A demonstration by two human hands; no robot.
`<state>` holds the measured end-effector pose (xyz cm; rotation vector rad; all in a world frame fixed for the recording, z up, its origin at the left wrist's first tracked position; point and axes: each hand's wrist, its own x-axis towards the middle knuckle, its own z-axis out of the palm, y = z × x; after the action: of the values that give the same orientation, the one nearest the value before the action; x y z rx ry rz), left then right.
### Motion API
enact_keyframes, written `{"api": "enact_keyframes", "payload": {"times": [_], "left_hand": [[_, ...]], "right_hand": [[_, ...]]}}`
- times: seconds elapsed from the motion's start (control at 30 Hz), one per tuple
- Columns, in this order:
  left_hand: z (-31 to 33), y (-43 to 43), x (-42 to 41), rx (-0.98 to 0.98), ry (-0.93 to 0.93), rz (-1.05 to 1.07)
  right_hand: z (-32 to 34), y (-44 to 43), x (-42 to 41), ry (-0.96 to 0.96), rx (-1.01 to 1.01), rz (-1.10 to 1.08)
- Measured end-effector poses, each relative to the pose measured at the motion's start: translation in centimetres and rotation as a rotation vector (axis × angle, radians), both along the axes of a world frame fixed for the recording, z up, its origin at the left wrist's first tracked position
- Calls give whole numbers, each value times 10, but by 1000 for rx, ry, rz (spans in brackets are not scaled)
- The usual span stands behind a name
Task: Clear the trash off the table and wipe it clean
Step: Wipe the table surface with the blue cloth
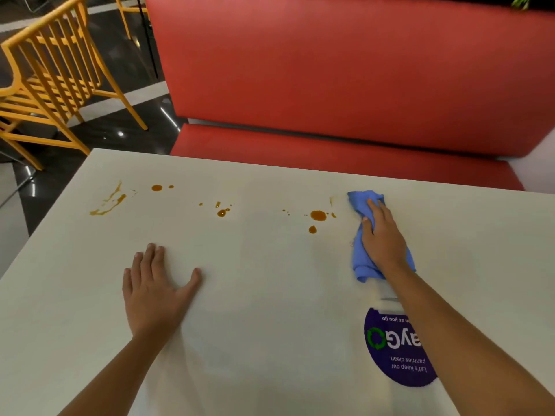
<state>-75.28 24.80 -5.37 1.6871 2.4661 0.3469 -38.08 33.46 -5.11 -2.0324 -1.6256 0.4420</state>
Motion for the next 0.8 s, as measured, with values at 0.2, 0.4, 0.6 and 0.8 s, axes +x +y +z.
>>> {"api": "enact_keyframes", "payload": {"times": [0.2, 0.4, 0.6, 0.8], "left_hand": [[-1, 1, 0, 9, 12, 6], [-2, 2, 1, 15, 17, 14], [-2, 1, 0, 10, 16, 13], [-2, 1, 0, 12, 16, 8]], "right_hand": [[0, 25, -12, -65, -83, -128], [0, 24, -60, -84, -60, 4], [-5, -6, -57, 49, 20, 285], [2, 1, 3, 122, 10, 420]]}}
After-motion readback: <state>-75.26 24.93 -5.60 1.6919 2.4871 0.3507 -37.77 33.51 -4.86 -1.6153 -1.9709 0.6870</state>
